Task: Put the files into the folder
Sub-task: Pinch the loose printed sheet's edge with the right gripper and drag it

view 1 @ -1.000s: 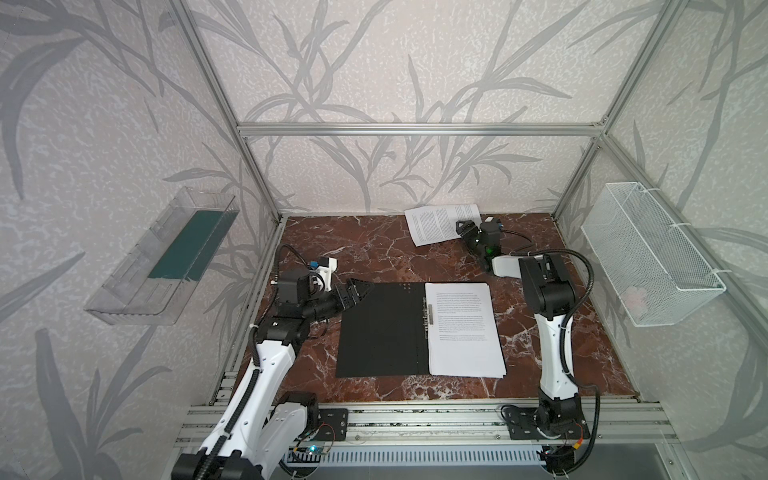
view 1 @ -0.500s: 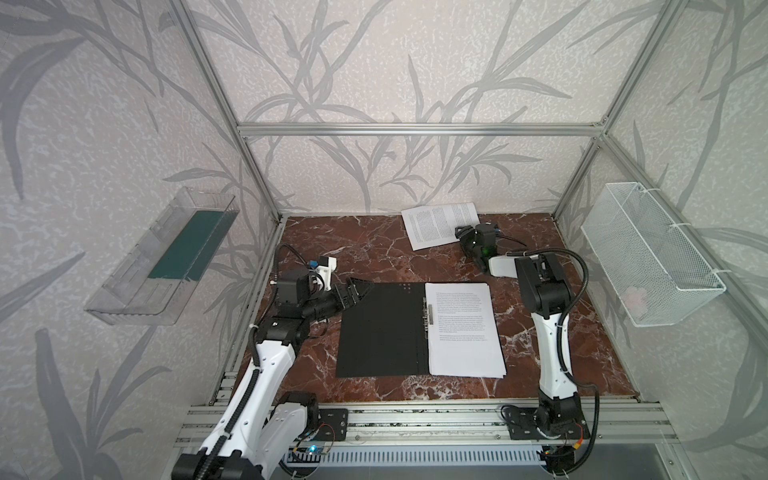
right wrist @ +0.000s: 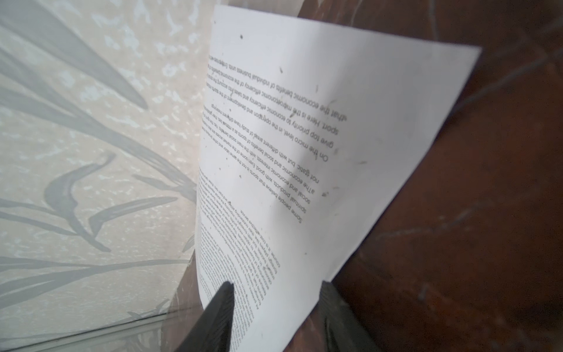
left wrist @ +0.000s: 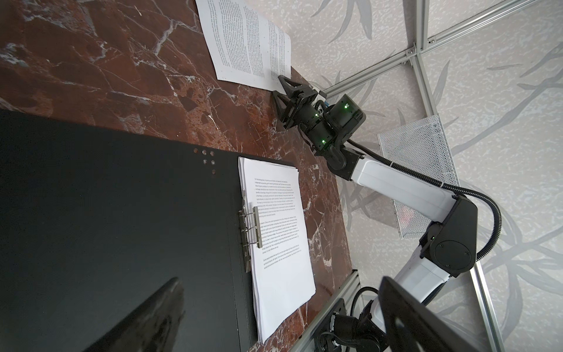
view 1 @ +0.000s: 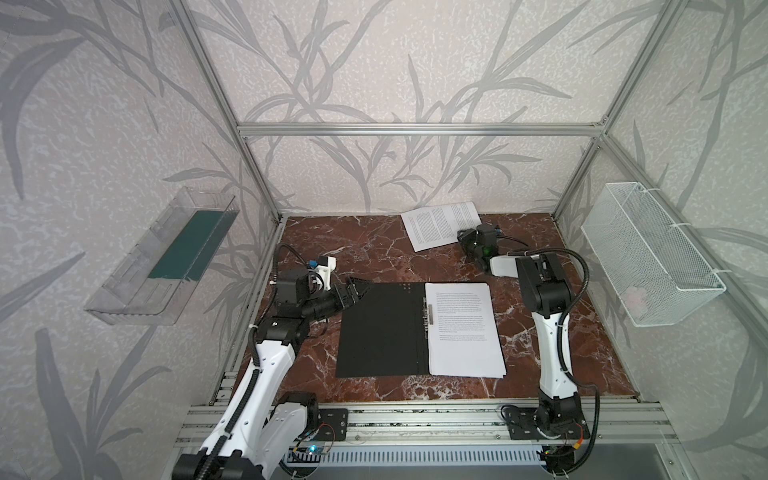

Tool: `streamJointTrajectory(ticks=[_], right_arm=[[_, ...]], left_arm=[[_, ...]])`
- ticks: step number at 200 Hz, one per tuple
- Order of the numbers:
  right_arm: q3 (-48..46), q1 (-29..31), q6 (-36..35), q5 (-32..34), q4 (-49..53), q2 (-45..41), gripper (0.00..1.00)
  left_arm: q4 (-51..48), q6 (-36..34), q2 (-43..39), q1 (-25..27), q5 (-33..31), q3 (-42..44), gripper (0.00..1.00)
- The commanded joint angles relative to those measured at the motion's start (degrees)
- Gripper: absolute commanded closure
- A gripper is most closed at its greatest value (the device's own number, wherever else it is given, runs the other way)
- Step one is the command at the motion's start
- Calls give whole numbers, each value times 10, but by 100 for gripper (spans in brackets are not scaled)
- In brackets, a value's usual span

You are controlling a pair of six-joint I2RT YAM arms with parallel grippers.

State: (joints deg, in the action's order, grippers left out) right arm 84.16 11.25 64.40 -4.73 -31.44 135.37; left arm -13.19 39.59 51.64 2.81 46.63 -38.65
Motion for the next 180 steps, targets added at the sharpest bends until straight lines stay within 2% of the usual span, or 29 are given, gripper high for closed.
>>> streamJointTrajectory(ticks=[1, 30, 60, 100, 137, 159, 180], right_arm=[[-32, 0, -98, 9, 17, -72, 51], [25, 7, -167, -7, 179, -94, 43], [65, 26, -201, -18, 219, -81, 49], [319, 58, -271, -71, 445, 43, 50], [512, 91, -331, -115, 582, 147, 50], [600, 108, -349, -136, 636, 199, 50], [630, 120, -360, -144, 654, 220, 50]], left_arm=[[14, 3, -1, -5, 8, -4, 1], [18, 8, -4, -5, 10, -2, 1], [18, 7, -6, -7, 7, 0, 1], [18, 6, -3, -8, 8, -1, 1], [17, 5, -3, -8, 7, -1, 1], [18, 6, -2, -9, 7, -1, 1], [17, 5, -2, -9, 7, -1, 1]])
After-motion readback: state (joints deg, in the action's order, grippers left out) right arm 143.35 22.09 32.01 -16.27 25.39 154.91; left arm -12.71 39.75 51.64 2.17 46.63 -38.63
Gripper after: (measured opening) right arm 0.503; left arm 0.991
